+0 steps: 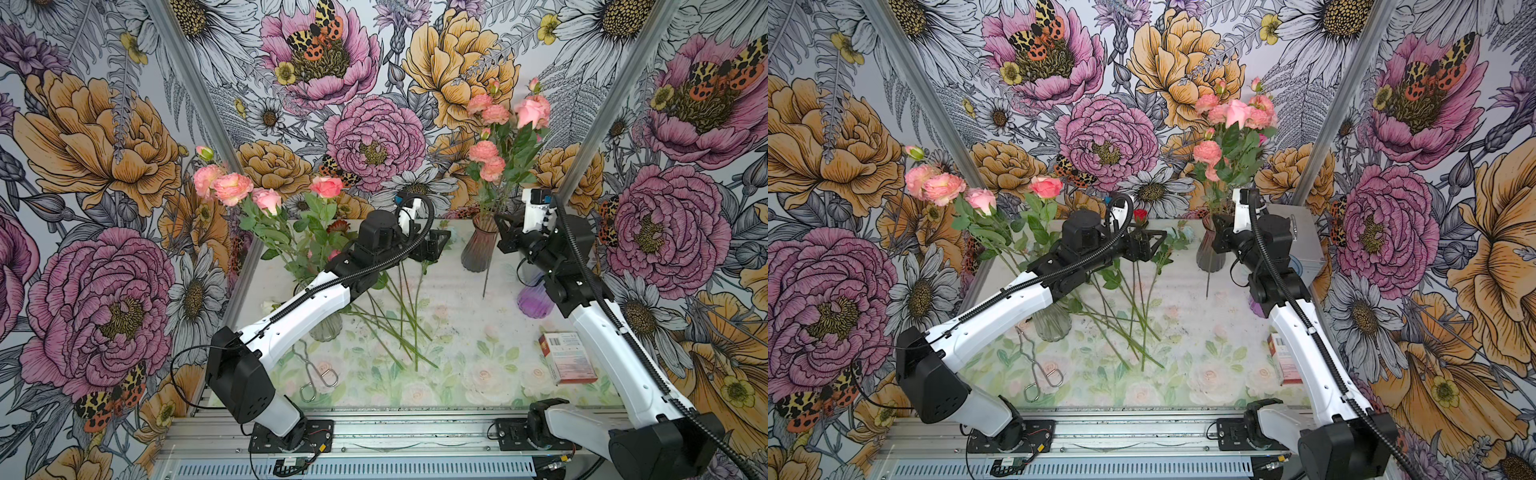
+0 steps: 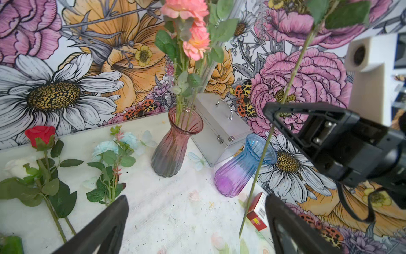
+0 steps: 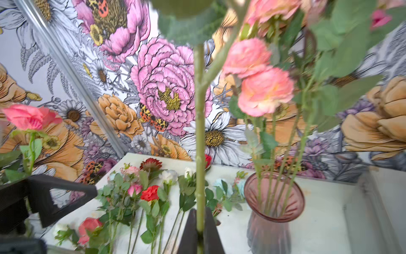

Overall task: Place the pink flowers into the vase
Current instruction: Pick up the flower at the center of the board, then place the flower in the vase.

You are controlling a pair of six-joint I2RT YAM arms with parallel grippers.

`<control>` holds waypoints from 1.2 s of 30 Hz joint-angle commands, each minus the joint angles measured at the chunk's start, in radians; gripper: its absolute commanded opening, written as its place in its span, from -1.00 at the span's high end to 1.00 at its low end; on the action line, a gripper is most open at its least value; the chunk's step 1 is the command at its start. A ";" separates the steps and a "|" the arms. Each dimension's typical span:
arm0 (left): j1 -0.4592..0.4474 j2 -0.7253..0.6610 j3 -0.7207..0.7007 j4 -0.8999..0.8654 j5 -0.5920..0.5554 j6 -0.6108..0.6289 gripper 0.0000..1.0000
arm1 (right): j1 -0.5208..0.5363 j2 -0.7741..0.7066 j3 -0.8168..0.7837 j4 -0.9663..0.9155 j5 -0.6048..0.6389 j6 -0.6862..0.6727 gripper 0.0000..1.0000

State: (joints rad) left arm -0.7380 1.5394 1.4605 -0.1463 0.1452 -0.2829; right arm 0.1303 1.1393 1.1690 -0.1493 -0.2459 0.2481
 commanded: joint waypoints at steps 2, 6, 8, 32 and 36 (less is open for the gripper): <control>-0.057 -0.022 0.044 -0.055 -0.077 0.162 -0.97 | -0.032 -0.044 0.025 -0.010 0.140 -0.022 1.00; -0.097 -0.027 0.049 -0.054 -0.077 0.239 -0.97 | -0.060 -0.072 0.025 -0.012 0.199 -0.031 1.00; -0.112 -0.027 0.048 -0.052 -0.053 0.277 -0.97 | -0.077 -0.087 0.025 -0.017 0.231 -0.042 1.00; -0.154 -0.009 0.041 -0.016 -0.019 0.314 -0.97 | -0.383 -0.057 0.144 -0.027 0.247 0.072 1.00; -0.154 0.010 0.054 -0.016 -0.027 0.311 -0.97 | -0.394 -0.050 0.187 -0.026 0.274 0.051 1.00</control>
State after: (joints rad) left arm -0.8864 1.5410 1.4906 -0.1833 0.1234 0.0109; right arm -0.2527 1.0821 1.3109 -0.1905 0.0261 0.2985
